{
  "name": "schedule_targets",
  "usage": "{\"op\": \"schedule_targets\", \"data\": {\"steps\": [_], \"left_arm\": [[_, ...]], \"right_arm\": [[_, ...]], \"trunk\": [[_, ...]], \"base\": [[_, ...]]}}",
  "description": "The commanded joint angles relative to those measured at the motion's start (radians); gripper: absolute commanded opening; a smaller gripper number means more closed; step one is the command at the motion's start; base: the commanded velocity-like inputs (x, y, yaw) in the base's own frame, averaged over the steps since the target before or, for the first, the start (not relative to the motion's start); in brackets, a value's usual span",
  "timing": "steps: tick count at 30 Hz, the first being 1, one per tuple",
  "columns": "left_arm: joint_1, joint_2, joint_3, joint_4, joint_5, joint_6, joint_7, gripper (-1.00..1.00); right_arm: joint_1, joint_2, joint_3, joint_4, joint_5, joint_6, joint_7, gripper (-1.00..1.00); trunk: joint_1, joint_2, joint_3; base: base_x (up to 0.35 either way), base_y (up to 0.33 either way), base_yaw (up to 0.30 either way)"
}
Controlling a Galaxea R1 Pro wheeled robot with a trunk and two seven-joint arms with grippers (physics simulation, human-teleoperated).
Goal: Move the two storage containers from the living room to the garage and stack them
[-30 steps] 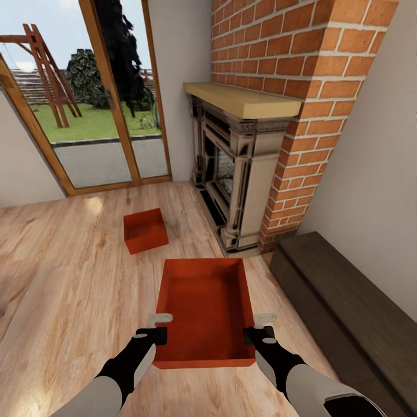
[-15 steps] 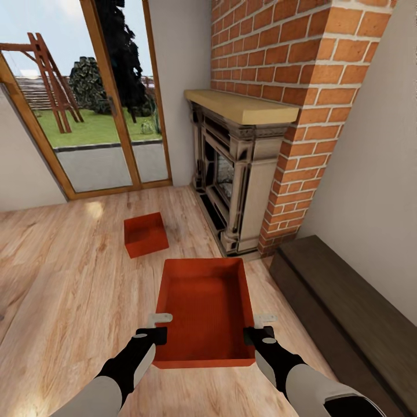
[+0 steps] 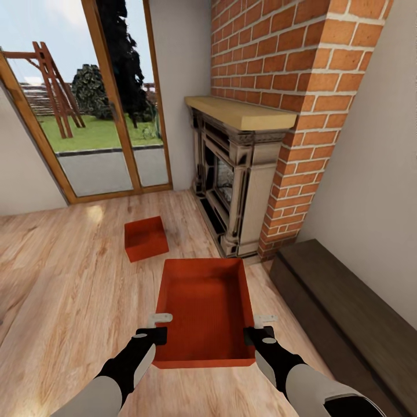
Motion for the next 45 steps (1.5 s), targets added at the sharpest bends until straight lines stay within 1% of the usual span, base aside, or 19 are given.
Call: {"op": "schedule_targets", "data": {"steps": [1, 45], "left_arm": [[0.000, 0.001, 0.000, 0.000, -0.009, 0.009, 0.021, -1.00], [0.000, 0.000, 0.000, 0.000, -0.009, 0.009, 0.021, -1.00]], "right_arm": [[-0.001, 0.000, -0.008, -0.002, 0.006, -0.001, -0.006, -1.00], [-0.001, 0.001, -0.007, -0.004, 0.006, -0.001, -0.006, -1.00]], "trunk": [[0.001, -0.002, 0.000], [0.001, -0.002, 0.071]], "base": [[0.000, 0.000, 0.000], [0.000, 0.000, 0.000]]}}
